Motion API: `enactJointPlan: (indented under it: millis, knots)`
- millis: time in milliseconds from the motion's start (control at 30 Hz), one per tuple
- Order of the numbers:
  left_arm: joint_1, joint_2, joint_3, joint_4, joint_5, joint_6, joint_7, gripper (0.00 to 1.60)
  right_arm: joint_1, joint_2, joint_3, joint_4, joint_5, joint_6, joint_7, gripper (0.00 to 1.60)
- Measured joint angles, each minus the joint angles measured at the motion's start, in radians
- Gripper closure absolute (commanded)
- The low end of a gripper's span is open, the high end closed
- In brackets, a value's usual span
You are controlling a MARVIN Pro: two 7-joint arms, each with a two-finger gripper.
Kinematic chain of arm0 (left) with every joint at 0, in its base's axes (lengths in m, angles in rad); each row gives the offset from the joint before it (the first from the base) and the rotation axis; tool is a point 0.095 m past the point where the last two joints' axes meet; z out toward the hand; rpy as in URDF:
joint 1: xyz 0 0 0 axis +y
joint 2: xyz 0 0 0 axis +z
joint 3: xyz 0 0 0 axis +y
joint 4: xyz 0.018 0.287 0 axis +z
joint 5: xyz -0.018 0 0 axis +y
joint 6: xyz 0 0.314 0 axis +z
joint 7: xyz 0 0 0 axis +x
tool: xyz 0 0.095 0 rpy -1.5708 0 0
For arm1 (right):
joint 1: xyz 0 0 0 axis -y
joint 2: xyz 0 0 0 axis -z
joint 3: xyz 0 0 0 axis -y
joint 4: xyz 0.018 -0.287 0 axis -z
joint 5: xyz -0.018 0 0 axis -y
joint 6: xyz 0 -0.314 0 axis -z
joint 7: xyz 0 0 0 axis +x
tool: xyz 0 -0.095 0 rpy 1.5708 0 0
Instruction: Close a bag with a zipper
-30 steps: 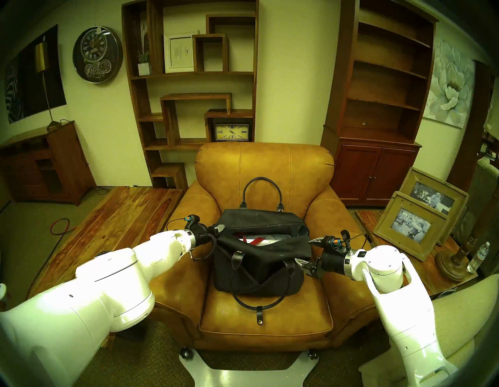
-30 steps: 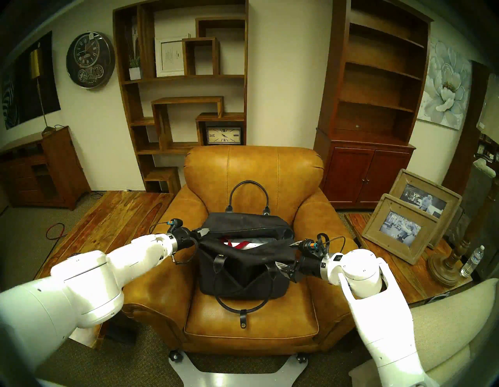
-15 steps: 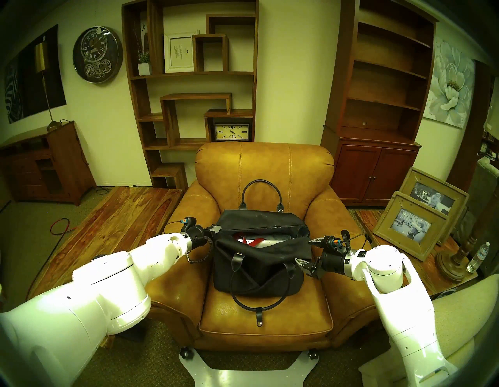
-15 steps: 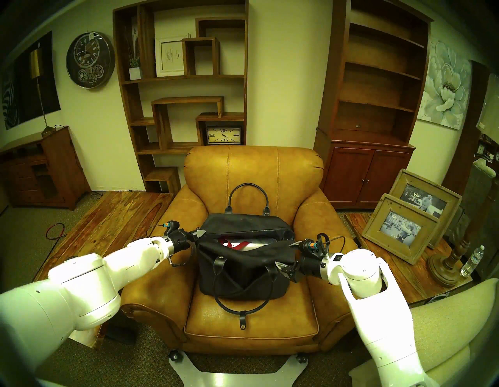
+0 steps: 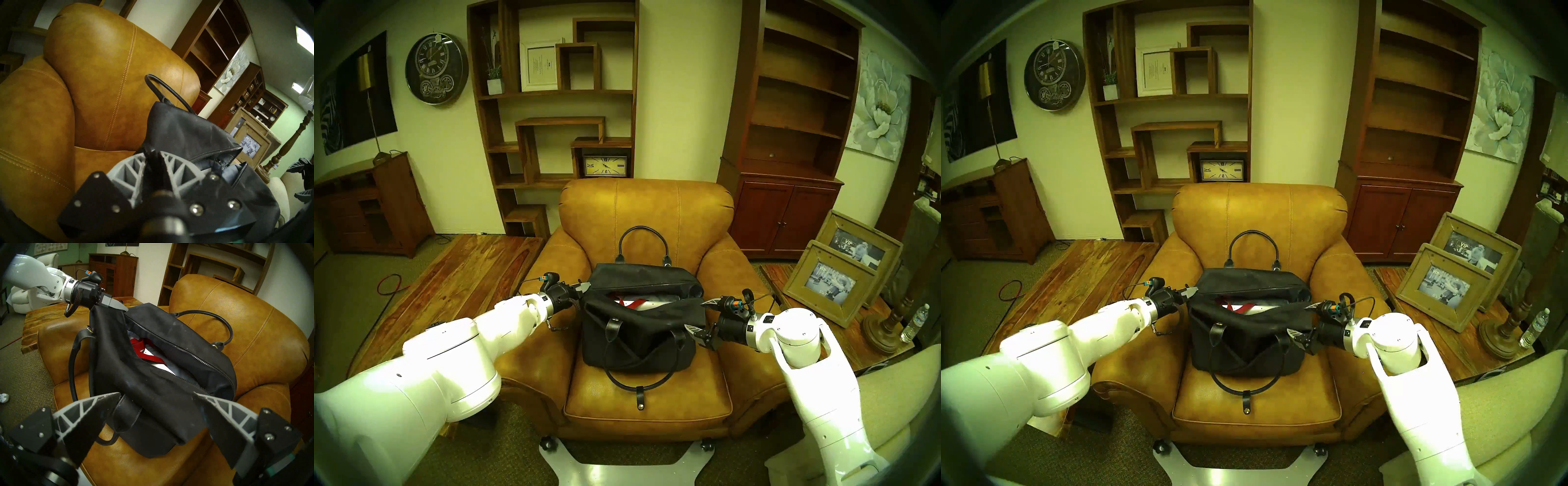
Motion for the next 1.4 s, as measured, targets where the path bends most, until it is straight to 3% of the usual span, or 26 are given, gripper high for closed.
enactJointPlan:
  millis: [167,200,367,400,567,600,867,933,967,1133,1167,1400]
  knots:
    - [0.004,-0.001,0.000,0.000,0.002,-0.021,-0.007,1.14,0.000,0.000,0.000,0.000,0.000,0.000,0.000,0.00]
    - [0.005,-0.001,0.000,0.000,0.003,-0.024,-0.009,1.04,0.000,0.000,0.000,0.000,0.000,0.000,0.000,0.00]
    - [0.010,-0.001,-0.003,0.000,0.004,-0.046,-0.019,1.03,0.000,0.000,0.000,0.000,0.000,0.000,0.000,0.00]
    - [0.012,-0.001,-0.005,0.000,0.003,-0.053,-0.021,0.94,0.000,0.000,0.000,0.000,0.000,0.000,0.000,0.00]
    - [0.021,-0.001,-0.013,0.000,-0.001,-0.088,-0.033,0.89,0.000,0.000,0.000,0.000,0.000,0.000,0.000,0.00]
    - [0.022,0.000,-0.014,-0.001,-0.001,-0.093,-0.034,0.82,0.000,0.000,0.000,0.000,0.000,0.000,0.000,0.00]
    - [0.025,-0.002,-0.023,-0.004,-0.007,-0.111,-0.044,0.83,0.000,0.000,0.000,0.000,-0.001,0.000,0.001,0.00]
    - [0.025,-0.002,-0.024,-0.003,-0.008,-0.111,-0.043,0.87,0.000,0.000,0.000,0.000,-0.001,0.000,0.001,0.00]
    - [0.025,-0.003,-0.024,-0.003,-0.008,-0.111,-0.041,0.97,0.000,0.000,0.000,0.000,-0.001,0.000,0.001,0.00]
    - [0.024,-0.007,-0.022,0.009,-0.006,-0.110,-0.014,1.05,0.000,0.000,0.001,0.000,-0.001,0.000,0.001,0.00]
    - [0.023,-0.008,-0.020,0.013,-0.004,-0.109,-0.008,1.60,0.000,0.000,0.001,0.000,-0.001,0.000,0.001,0.00]
    - [0.023,-0.007,-0.018,0.019,-0.001,-0.109,0.003,1.60,0.000,0.000,0.001,0.000,-0.001,0.000,0.001,0.00]
